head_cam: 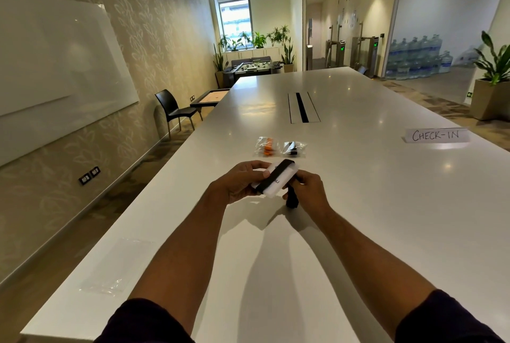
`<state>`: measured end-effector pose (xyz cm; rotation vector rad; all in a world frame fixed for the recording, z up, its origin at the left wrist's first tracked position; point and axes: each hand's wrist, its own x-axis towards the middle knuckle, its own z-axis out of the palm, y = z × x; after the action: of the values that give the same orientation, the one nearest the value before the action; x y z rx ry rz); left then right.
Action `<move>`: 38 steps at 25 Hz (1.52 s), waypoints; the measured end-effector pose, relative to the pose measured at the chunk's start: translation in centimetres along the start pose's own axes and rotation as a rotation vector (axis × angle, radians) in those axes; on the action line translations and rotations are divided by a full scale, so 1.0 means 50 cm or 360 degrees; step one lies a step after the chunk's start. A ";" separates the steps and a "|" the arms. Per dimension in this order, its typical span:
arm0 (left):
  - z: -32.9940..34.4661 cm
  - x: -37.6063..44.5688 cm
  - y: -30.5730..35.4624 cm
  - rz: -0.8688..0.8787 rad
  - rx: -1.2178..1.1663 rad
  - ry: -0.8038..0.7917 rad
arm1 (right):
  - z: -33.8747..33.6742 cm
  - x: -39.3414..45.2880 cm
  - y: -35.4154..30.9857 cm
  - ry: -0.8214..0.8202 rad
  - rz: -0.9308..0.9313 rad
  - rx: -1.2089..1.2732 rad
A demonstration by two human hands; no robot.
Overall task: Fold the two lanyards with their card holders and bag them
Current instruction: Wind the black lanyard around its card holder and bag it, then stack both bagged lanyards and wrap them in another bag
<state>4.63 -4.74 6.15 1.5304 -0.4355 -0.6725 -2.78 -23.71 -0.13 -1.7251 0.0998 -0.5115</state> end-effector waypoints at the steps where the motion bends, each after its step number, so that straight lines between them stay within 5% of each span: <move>1: 0.003 0.002 0.000 0.0042 0.0009 0.0053 | 0.008 -0.005 0.000 -0.0041 0.0031 0.0023; 10: 0.040 0.028 -0.001 0.0198 -0.0077 0.0677 | 0.061 -0.035 -0.005 -0.0561 0.0127 0.0117; 17: 0.035 0.034 -0.031 0.0101 -0.0123 0.0854 | 0.042 -0.034 -0.007 -0.0704 0.0261 0.0223; 21: 0.021 0.032 -0.040 0.0039 -0.0007 0.0861 | 0.035 -0.041 -0.015 -0.0727 0.0237 0.0151; 27: 0.013 0.026 -0.056 -0.0010 0.0134 0.0902 | 0.047 -0.023 -0.044 -0.0378 -0.0252 -0.0209; 38: 0.015 -0.014 -0.073 -0.0069 0.0333 0.0381 | 0.033 0.021 -0.023 -0.0255 -0.0274 -0.0424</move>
<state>3.15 -4.58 2.66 1.7990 -0.2984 -0.4798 -1.45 -22.30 1.03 -2.0404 -0.1002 -0.5006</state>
